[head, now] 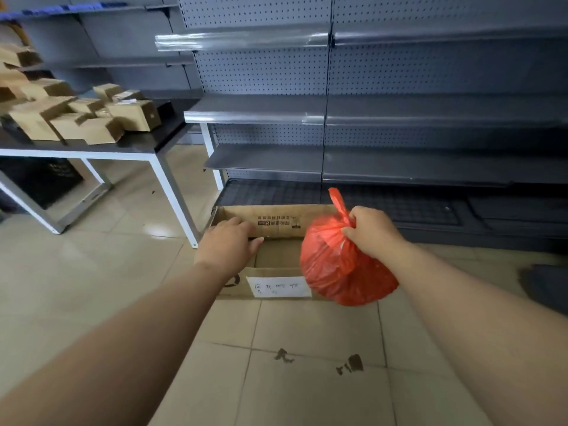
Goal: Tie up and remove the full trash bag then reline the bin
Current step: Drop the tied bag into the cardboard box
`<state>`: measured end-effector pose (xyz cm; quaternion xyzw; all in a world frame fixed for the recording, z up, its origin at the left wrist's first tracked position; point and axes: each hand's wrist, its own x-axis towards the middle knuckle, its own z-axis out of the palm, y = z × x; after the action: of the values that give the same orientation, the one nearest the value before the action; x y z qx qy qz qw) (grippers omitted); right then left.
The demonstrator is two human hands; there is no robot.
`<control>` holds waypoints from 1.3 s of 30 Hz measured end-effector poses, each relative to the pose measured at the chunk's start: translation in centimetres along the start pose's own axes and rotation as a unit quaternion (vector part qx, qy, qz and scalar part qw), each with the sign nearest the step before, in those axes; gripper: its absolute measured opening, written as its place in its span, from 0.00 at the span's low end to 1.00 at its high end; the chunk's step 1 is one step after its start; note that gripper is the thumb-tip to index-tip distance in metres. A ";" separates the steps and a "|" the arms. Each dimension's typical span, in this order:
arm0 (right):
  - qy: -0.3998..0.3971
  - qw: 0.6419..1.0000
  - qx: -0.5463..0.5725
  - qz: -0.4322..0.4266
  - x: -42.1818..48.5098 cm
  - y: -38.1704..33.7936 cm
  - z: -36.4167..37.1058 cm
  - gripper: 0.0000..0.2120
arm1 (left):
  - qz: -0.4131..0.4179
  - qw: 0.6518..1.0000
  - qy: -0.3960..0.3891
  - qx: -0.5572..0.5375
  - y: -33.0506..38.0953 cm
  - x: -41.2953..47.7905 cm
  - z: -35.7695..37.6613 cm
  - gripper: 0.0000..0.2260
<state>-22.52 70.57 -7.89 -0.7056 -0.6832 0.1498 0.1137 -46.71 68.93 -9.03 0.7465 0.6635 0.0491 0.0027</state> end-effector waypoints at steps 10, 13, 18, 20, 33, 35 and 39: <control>-0.008 1.000 -0.008 -0.021 -1.6 -0.4 1.7 0.09 | -0.002 1.000 0.000 -0.015 0.5 -3.2 1.6 0.17; -0.013 0.999 -0.012 -0.029 -1.0 -0.7 1.9 0.09 | -0.001 1.000 -0.003 -0.028 0.3 -3.1 1.8 0.17; -0.017 1.000 -0.009 -0.022 1.9 -1.7 2.5 0.07 | 0.003 1.000 -0.011 -0.021 -1.2 -0.9 2.3 0.17; -0.018 1.000 -0.011 -0.018 3.3 -2.1 3.0 0.07 | 0.003 1.000 -0.013 -0.022 -2.1 0.4 2.6 0.17; -0.009 1.000 -0.007 -0.019 15.1 -4.1 6.0 0.11 | 0.005 0.999 -0.044 -0.016 -5.6 12.2 4.1 0.15; -0.025 0.999 -0.010 -0.020 17.8 -4.1 6.7 0.12 | 0.003 0.999 -0.049 -0.014 -6.1 14.8 4.7 0.16; -0.066 0.997 -0.023 -0.029 23.9 -3.3 8.4 0.11 | -0.001 0.998 -0.060 -0.011 -7.1 20.8 6.2 0.18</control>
<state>-28.15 94.22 -15.82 -0.6764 -0.7127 0.1770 0.0570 -50.84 90.74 -14.25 0.7476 0.6622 0.0114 0.0503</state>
